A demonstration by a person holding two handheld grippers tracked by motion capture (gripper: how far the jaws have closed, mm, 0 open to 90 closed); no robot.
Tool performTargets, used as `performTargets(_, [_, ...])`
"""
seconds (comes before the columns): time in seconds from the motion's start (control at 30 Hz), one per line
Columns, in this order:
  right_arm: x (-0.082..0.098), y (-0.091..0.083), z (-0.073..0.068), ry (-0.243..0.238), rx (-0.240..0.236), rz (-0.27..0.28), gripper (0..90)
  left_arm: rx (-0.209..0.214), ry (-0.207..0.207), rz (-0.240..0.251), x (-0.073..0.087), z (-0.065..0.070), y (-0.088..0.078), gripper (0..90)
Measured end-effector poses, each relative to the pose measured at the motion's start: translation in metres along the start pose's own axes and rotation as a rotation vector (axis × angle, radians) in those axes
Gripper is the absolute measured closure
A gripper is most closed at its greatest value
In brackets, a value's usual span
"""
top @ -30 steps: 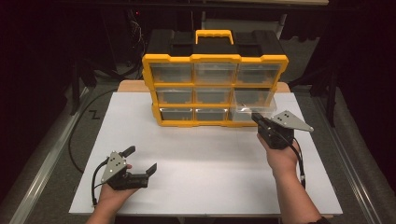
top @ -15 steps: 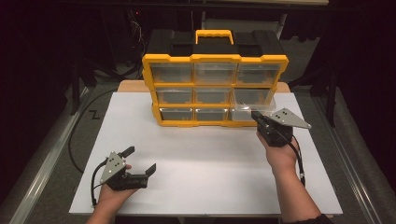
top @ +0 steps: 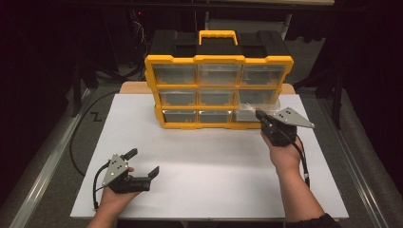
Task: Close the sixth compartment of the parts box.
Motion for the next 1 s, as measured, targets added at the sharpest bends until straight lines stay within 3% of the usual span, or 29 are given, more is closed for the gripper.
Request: performTargets(1.0, [-0.013, 0.025, 0.005, -0.008, 0.043, -0.017, 90.0, -0.003, -0.002, 0.005, 0.001, -0.003, 0.0, 0.3])
Point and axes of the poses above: each handheld gripper's, and its own axes: y roughly forward along the jaws, x roughly out of its underside, z roughly to its right, the point moved 1 cm from there along y, roughly forward along the jaws, and after that the axes turned 11 degrees about y, right-handed, at the moved point
